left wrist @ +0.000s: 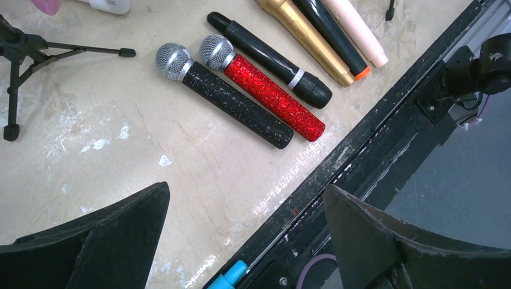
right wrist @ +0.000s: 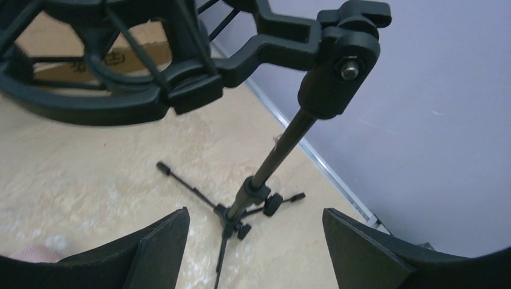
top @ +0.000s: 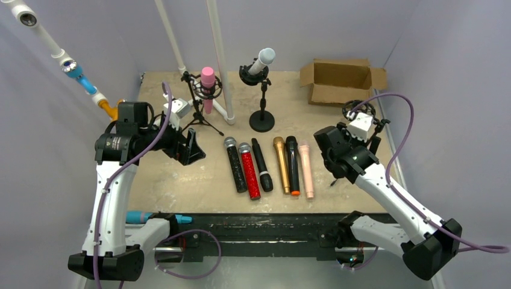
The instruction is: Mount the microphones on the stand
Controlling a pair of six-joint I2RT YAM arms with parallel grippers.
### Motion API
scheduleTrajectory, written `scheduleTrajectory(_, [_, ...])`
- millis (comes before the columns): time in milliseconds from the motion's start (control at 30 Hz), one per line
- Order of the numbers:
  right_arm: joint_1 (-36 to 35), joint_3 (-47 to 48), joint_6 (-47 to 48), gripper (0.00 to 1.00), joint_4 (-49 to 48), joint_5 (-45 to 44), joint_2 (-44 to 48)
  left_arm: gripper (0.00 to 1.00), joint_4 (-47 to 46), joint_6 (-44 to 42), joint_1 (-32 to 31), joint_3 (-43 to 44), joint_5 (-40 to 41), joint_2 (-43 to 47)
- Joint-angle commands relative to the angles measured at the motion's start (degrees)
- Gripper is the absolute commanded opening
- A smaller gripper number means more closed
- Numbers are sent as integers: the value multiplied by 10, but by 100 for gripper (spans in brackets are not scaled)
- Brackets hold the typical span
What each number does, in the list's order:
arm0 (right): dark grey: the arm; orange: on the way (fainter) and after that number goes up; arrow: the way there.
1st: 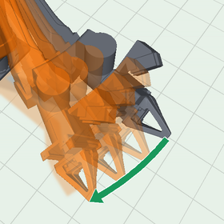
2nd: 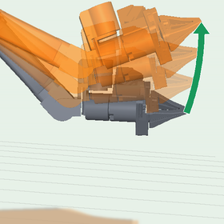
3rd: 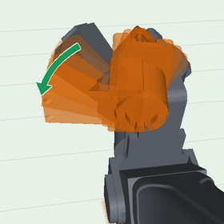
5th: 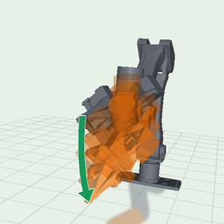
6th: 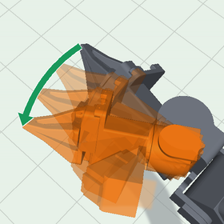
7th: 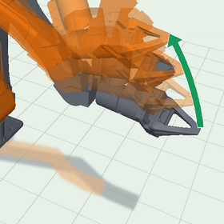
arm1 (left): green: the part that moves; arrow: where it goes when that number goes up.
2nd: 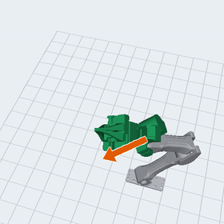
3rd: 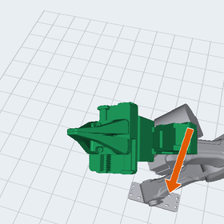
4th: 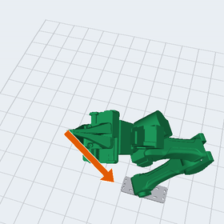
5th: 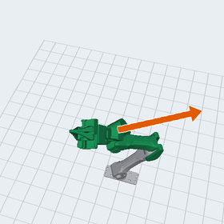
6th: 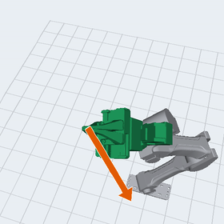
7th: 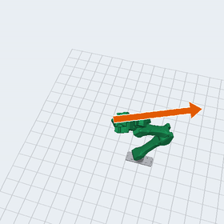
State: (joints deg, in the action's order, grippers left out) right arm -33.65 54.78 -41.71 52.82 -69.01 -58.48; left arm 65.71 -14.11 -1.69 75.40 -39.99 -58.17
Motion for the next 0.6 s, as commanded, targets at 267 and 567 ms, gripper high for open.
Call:
scheduleTrajectory(267, [161,-139,250,75,-462,61,71,100,-7,-17,-2,9,0,-18])
scheduleTrajectory(567, [162,-170,267,6,-585,128,55,100,-9,-21,-2,1,12,-21])
